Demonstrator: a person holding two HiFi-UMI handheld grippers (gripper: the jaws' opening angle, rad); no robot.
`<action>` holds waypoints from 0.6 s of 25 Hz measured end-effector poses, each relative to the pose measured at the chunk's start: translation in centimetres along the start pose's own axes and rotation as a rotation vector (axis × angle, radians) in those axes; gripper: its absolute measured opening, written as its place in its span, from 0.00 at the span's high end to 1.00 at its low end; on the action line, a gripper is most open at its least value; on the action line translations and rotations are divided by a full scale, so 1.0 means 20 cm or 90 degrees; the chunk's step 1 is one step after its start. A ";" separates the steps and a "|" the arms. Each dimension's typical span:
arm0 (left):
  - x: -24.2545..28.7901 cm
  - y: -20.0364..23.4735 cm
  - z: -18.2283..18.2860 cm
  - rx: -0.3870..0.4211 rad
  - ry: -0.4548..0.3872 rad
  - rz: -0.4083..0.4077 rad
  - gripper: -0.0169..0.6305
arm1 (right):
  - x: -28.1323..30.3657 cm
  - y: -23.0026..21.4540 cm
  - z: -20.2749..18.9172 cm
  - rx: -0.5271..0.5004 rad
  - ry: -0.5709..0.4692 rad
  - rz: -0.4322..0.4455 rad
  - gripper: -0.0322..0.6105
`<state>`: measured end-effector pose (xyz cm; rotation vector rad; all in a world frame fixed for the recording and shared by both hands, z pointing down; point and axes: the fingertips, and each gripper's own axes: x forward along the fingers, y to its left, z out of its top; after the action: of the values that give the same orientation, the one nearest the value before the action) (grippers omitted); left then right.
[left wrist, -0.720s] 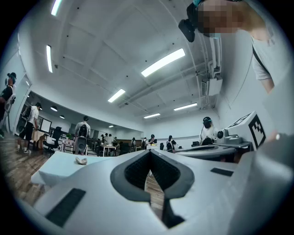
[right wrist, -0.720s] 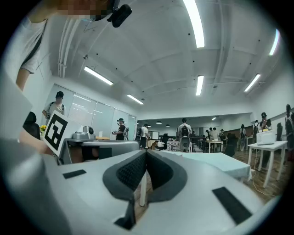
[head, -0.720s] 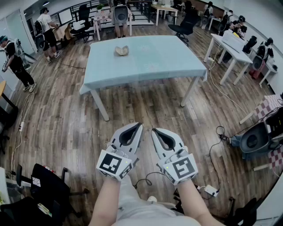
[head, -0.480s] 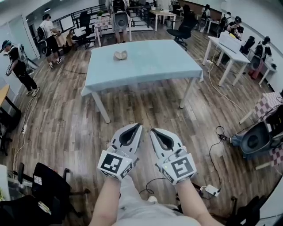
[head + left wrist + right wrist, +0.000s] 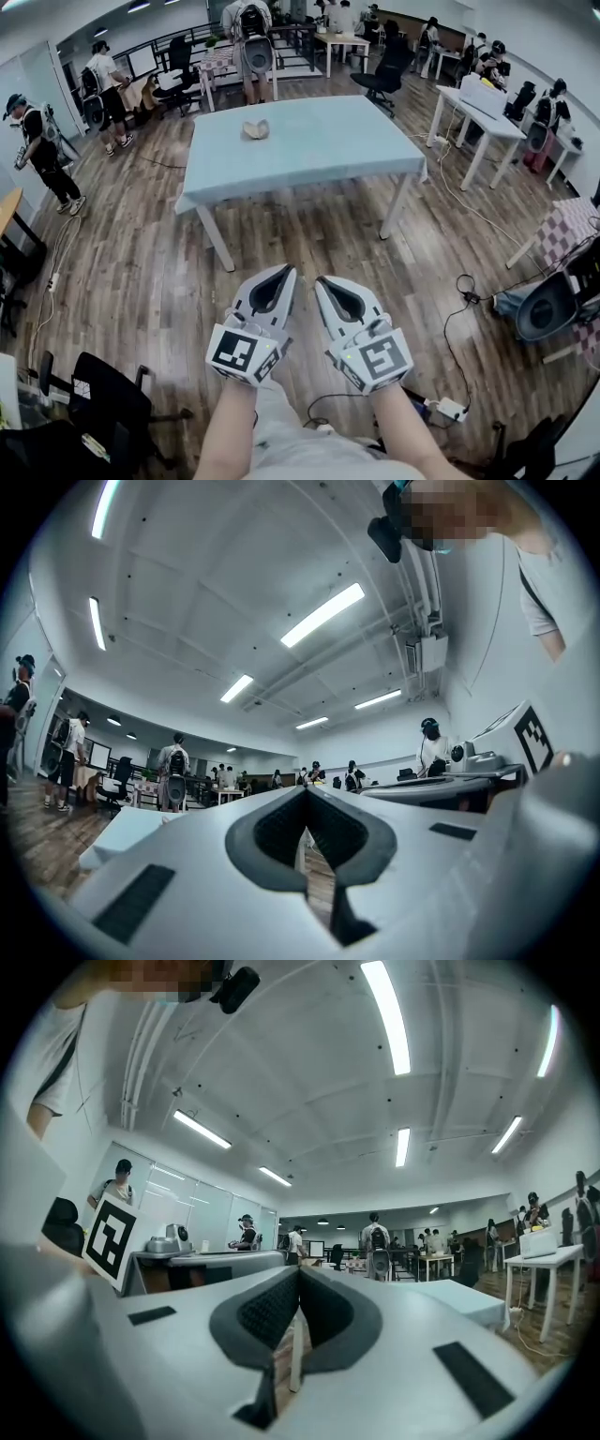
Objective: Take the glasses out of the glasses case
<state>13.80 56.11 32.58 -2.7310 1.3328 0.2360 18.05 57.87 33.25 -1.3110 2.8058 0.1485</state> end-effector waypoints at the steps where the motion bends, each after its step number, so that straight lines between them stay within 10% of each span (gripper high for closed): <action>1: 0.00 0.02 0.01 -0.001 -0.002 0.002 0.96 | 0.02 0.01 0.00 -0.004 0.001 0.002 0.94; 15: 0.06 0.51 0.02 -0.010 -0.020 0.012 0.96 | 0.51 0.05 -0.03 -0.008 0.004 0.010 0.94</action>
<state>6.48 48.94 31.86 -2.7165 1.3542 0.2902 10.71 50.70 33.03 -1.2948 2.8246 0.1635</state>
